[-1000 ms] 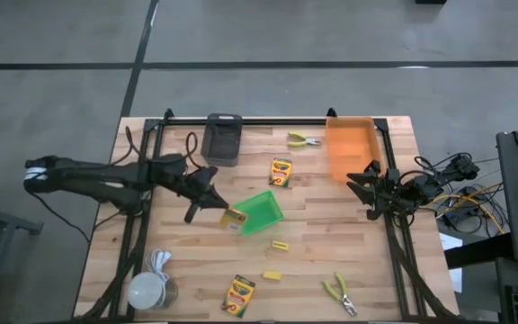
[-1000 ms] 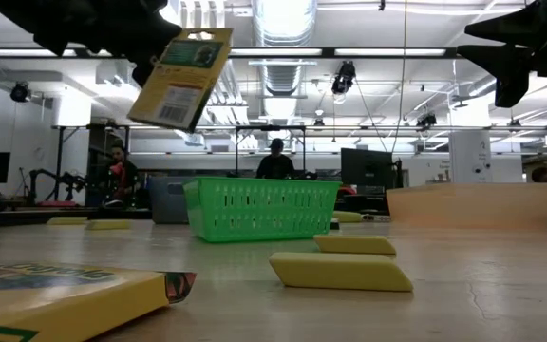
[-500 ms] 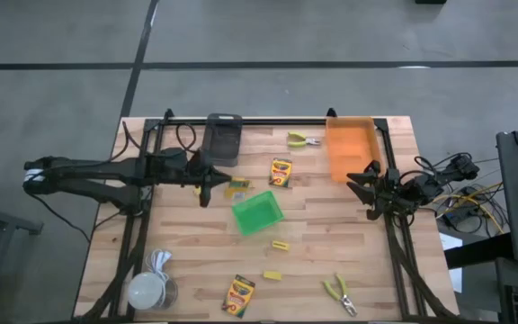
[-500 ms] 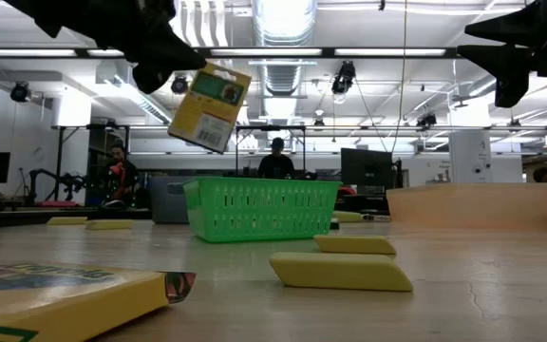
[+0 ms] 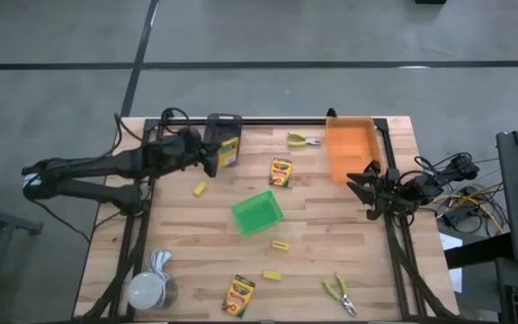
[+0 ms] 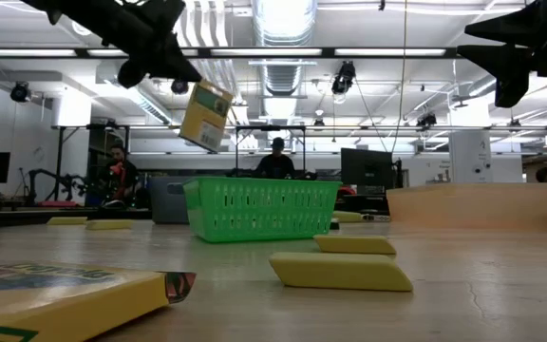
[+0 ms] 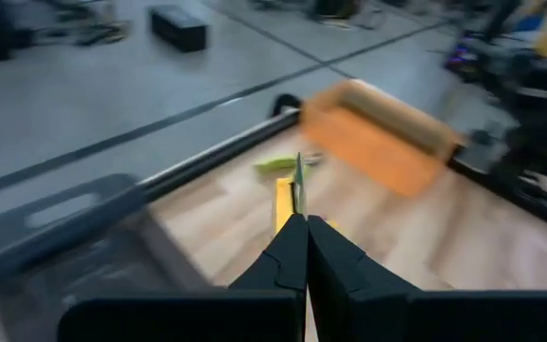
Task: Pick & Place School Supplies
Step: Put the middle yellow crayon box into the black bin
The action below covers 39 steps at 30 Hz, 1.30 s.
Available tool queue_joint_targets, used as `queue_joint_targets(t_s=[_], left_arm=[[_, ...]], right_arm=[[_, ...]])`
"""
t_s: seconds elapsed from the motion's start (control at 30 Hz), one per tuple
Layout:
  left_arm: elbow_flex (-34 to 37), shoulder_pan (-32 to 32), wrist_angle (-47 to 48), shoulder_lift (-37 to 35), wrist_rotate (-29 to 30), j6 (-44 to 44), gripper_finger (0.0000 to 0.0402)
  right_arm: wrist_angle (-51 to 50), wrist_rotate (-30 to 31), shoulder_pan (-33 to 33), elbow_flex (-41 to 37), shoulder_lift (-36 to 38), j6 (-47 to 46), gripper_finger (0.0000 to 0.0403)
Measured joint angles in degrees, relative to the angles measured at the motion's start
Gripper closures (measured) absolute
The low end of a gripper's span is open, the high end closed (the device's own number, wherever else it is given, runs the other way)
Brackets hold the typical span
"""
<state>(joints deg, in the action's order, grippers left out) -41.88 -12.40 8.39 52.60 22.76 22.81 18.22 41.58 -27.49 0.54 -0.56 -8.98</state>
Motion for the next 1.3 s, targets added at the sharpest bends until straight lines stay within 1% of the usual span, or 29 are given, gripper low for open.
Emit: queue_joint_targets(t_s=[0.17, 0.33, 0.43, 0.57, 0.67, 0.97, 1.3], left_arm=[[-0.64, -4.37, 4.26, -0.33, 1.6, 1.88, 0.0401], [-0.88, -9.03, 5.58, -0.33, 0.31, 1.76, 0.0401], [-1.08, -12.31, 5.6, 0.09, -2.24, 1.27, 0.0401], [-1.12, -17.07, 4.71, 1.45, -7.77, 1.28, 0.0401], [-1.12, -19.77, 3.55, 3.64, -9.53, 1.95, 0.0401], [-1.08, -22.66, -2.5, 12.45, -11.31, 5.72, 0.0401], [-1.05, -23.34, -2.9, 19.77, -12.48, 10.03, 0.0401]], right_arm=[[0.0, -0.02, -0.02, 0.02, 0.0, 0.0, 0.0255], [0.0, 0.0, 0.01, -0.01, 0.0, -0.02, 0.0255], [0.0, 0.0, -0.01, 0.0, 0.0, 0.01, 0.0255], [0.0, 0.0, -0.02, 0.01, 0.0, -0.02, 0.0255], [0.0, -0.01, 0.01, 0.0, 0.0, -0.02, 0.0255], [0.0, -0.01, -0.01, 0.0, 0.0, 0.0, 0.0255], [0.0, 0.0, -0.01, -0.01, 0.0, -0.02, 0.0255]])
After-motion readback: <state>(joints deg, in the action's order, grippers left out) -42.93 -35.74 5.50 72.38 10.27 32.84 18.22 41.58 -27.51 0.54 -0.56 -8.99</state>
